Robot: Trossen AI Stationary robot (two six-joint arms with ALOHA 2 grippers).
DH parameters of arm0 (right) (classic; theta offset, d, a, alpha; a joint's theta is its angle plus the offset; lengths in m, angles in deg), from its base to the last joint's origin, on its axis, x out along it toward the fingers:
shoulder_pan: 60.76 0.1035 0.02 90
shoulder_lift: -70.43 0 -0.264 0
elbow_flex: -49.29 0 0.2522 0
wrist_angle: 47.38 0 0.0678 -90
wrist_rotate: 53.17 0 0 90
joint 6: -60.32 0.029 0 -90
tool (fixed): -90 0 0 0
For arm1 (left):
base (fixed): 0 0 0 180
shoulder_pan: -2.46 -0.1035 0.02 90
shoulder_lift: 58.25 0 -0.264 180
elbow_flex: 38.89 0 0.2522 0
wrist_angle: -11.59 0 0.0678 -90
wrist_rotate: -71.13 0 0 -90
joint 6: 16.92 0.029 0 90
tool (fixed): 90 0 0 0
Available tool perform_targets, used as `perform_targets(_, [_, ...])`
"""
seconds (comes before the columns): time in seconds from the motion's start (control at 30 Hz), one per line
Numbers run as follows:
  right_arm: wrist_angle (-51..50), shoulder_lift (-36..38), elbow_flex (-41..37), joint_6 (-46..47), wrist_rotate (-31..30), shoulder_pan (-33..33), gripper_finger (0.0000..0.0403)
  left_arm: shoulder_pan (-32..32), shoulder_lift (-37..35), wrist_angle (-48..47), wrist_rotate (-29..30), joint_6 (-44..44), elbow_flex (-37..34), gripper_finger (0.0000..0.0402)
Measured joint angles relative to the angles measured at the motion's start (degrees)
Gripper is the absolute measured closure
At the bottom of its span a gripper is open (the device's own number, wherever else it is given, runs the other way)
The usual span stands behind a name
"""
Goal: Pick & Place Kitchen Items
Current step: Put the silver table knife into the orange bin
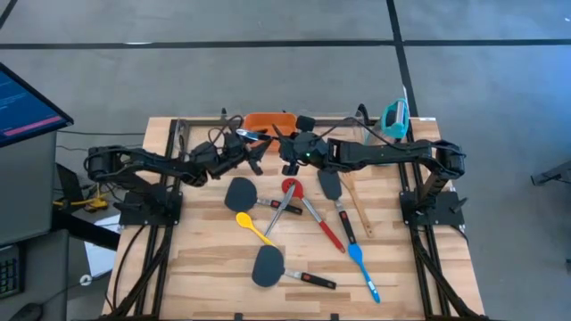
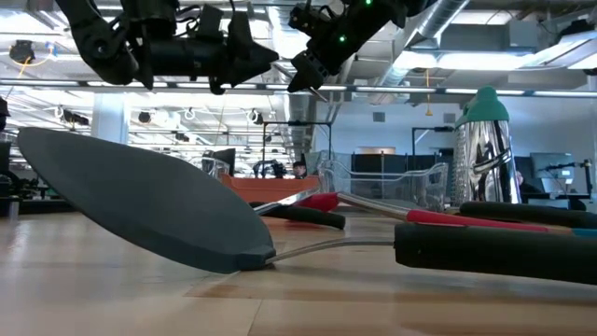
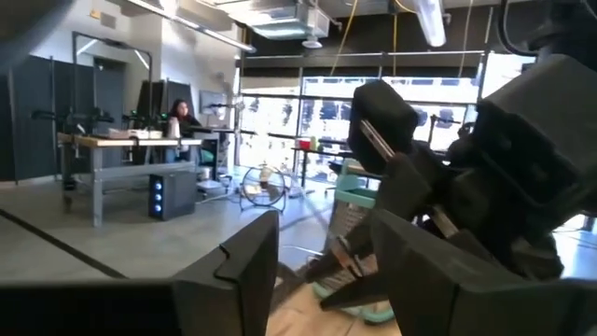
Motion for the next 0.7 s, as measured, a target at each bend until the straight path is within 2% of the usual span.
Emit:
perform_targets(0.23, [0.0, 0.0, 0.0, 0.0, 0.0, 0.0, 0.0369, -0.1, 0.0, 0.7, 0.0, 0.0, 0.0, 0.0287])
perform_targets(0.37, [0.1, 0.0, 0.0, 0.0, 0.0, 0.0, 0.0369, -0.1, 0.0, 0.8, -0.3, 1.0, 0.0, 0.0332])
perform_targets(0.5, [0.1, 0.0, 0.0, 0.0, -0.2, 0.0, 0.0369, -0.1, 0.0, 0.9, -4.2, 2.6, 0.0, 0.0385])
perform_targets(0.6, [-0.1, 0.0, 0.0, 0.0, -0.2, 0.0, 0.0369, -0.1, 0.0, 1.0, -6.8, 3.2, 0.0, 0.0394])
perform_targets(0.7, [-0.1, 0.0, 0.0, -0.1, -0.2, 0.0, 0.0369, -0.1, 0.0, 0.9, -7.1, 5.8, 0.0, 0.0399])
